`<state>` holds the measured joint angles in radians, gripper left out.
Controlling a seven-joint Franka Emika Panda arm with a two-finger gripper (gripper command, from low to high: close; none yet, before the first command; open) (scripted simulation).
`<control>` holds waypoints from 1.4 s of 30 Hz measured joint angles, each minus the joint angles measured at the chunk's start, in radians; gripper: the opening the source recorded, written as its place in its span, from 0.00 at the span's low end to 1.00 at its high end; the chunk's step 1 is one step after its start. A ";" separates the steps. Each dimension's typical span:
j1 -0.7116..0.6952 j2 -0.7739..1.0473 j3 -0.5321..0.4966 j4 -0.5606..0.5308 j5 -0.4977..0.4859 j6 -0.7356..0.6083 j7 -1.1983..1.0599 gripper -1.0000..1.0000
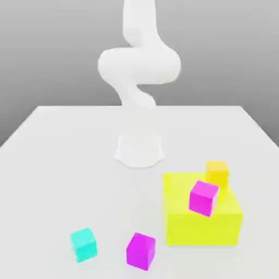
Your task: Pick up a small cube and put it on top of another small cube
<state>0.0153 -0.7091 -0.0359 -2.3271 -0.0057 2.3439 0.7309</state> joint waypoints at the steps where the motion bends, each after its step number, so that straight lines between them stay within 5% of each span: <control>1: 0.007 0.039 -0.016 -0.012 -0.002 0.019 -0.030 0.50; 18: 0.049 0.658 -0.242 -0.196 0.087 0.317 -0.591 0.50; 29: -0.099 1.060 -0.131 -0.230 0.238 0.555 -0.895 0.50; 30: -0.116 1.089 -0.111 -0.224 0.253 0.578 -0.906 0.00; 37: -0.119 1.093 -0.108 -0.223 0.253 0.579 -0.907 0.00; 42: -0.063 0.936 -0.186 -0.258 0.153 0.458 -0.831 0.00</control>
<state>-0.0479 0.2267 -0.2215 -2.5850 0.1470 2.8020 -0.1001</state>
